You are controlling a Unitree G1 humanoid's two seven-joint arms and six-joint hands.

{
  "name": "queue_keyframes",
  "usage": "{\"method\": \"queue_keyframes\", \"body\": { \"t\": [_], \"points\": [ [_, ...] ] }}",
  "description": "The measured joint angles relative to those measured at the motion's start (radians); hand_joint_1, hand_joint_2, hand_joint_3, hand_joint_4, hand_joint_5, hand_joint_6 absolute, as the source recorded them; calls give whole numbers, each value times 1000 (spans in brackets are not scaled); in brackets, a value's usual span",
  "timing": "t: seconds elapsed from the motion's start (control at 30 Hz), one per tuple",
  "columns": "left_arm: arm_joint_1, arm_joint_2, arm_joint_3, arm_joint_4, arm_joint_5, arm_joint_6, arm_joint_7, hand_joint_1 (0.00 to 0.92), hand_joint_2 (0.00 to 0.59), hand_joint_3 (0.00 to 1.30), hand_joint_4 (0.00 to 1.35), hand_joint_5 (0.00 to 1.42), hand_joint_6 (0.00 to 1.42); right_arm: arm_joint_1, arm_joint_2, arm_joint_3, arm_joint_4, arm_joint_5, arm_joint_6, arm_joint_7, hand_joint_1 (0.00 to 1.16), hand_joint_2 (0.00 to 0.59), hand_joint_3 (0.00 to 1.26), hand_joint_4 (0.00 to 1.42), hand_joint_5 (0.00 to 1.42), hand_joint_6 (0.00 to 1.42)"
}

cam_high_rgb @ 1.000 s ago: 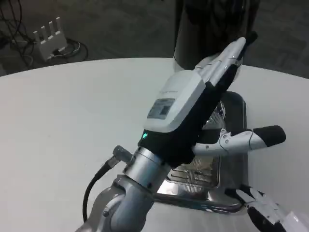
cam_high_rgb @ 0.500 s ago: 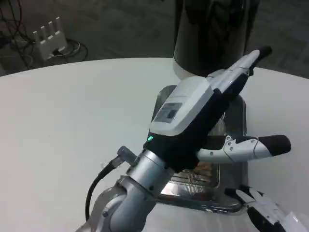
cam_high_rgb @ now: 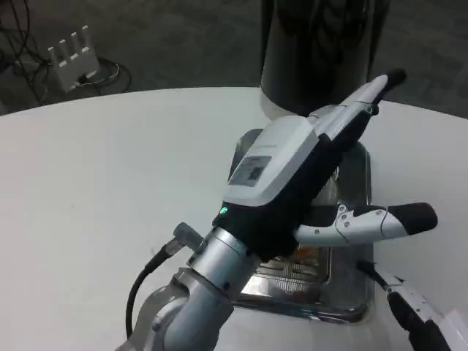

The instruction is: Grasp the cup under the faucet to collect the drink, then remove the cup.

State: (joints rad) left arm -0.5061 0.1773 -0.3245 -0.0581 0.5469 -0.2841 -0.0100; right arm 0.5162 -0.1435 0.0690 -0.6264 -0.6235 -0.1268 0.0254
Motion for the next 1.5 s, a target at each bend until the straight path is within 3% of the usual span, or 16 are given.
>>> {"method": "queue_keyframes", "body": {
  "t": [0.13, 0.47, 0.57, 0.9, 1.13, 1.5],
  "points": [
    [3, -1, -1, -4, 1, 5, 0, 0, 68, 64, 65, 182, 148, -53, 20, 18, 40, 4, -1, -42, 821, 194, 93, 83, 72, 79],
    [5, 0, -1, -7, 6, 8, 0, 0, 68, 68, 65, 182, 150, -154, 45, 60, 83, -9, 41, -47, 825, 184, 64, 63, 72, 102],
    [5, 0, -2, -7, 6, 9, 0, 0, 68, 71, 65, 182, 151, -203, 72, 70, 146, 26, 45, -62, 824, 180, 63, 62, 72, 103],
    [2, 1, -2, -3, 6, 8, -1, 0, 70, 74, 65, 172, 152, -330, 89, 62, 253, 74, 47, -96, 835, 175, 62, 62, 98, 120],
    [-10, 3, 0, 6, 6, 8, -4, 0, 70, 74, 65, 171, 146, -397, 148, 50, 358, 148, 52, -166, 844, 178, 62, 62, 107, 137],
    [-32, 3, 0, 39, 6, -8, -3, 0, 72, 70, 65, 170, 139, -519, 192, 73, 469, 149, 75, -233, 847, 178, 71, 62, 121, 143]
  ]
}}
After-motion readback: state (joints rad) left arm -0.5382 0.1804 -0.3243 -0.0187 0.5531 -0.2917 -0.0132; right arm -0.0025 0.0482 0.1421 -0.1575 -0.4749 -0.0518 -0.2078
